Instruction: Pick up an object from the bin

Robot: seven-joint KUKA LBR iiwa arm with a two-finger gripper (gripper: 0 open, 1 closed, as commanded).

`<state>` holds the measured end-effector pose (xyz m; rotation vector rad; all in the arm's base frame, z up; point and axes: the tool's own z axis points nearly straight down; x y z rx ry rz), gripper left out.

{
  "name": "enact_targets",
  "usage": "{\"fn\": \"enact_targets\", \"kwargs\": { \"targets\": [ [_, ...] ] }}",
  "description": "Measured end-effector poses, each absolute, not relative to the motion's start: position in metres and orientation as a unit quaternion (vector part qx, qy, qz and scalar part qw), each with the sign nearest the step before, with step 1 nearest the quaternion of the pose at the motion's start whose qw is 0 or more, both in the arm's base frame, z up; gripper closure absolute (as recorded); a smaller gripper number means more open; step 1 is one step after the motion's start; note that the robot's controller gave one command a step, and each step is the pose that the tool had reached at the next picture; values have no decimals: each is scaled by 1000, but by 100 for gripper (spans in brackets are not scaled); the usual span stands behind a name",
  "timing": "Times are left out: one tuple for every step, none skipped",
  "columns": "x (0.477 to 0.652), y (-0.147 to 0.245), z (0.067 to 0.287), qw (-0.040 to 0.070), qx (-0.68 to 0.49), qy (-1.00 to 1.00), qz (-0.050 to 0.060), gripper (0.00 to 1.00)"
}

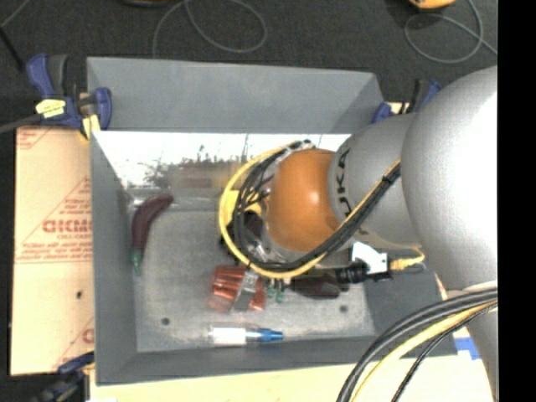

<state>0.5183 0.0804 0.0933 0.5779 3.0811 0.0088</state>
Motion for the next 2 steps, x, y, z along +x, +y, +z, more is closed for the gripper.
{"fn": "enact_targets", "kwargs": {
  "targets": [
    [518,80,93,4,185,983,3,100],
    [518,80,93,4,185,983,3,100]
  ]
}}
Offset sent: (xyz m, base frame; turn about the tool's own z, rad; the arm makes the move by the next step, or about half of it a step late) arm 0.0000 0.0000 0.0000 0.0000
